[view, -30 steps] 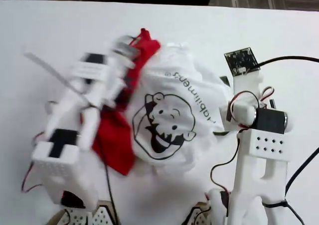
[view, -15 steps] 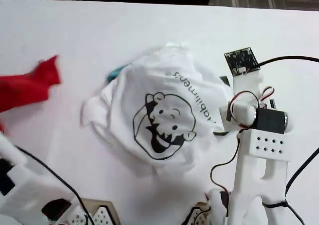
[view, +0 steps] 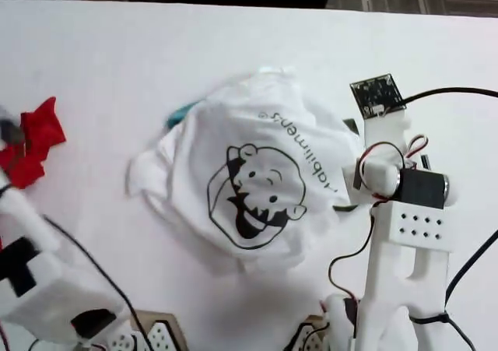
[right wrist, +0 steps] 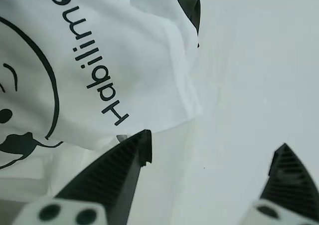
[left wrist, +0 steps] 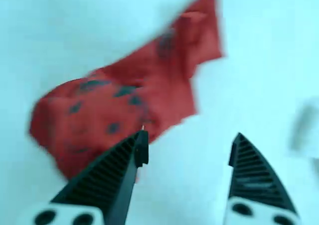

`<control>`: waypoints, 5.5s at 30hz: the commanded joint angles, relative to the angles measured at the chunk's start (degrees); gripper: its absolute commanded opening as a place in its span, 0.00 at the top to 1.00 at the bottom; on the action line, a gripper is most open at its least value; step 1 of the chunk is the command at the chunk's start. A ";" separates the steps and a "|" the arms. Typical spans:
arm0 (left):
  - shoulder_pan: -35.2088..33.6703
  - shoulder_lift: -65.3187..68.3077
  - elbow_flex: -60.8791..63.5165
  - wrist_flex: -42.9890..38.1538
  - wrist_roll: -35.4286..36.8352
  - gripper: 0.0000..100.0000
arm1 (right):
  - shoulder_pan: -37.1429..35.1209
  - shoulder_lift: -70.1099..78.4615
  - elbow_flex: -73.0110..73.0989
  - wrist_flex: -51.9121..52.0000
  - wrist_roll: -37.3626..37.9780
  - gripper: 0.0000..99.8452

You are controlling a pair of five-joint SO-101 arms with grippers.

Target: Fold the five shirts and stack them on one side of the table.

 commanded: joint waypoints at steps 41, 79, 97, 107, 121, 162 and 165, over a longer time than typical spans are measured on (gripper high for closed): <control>22.33 19.25 -9.01 6.42 4.31 0.97 | 10.68 -0.22 9.05 -1.36 10.11 0.63; -4.66 1.58 -38.64 8.26 -3.96 0.69 | 10.42 -0.22 18.46 -8.92 10.02 0.63; -2.90 2.02 -0.66 5.01 -4.22 0.73 | 10.51 -0.22 18.37 -8.92 10.02 0.63; -4.04 2.11 0.92 4.92 -4.31 0.97 | 10.51 -0.22 18.37 -8.92 10.11 0.63; -4.84 -0.53 -10.68 8.35 -8.62 0.90 | 10.68 -0.22 18.37 -8.57 10.11 0.63; 18.20 -15.21 -10.15 8.26 -0.97 0.97 | 10.42 -0.22 18.46 -7.78 10.02 0.63; 28.48 -17.49 -14.64 8.09 -0.97 0.97 | 10.42 -0.22 18.64 -7.78 9.85 0.63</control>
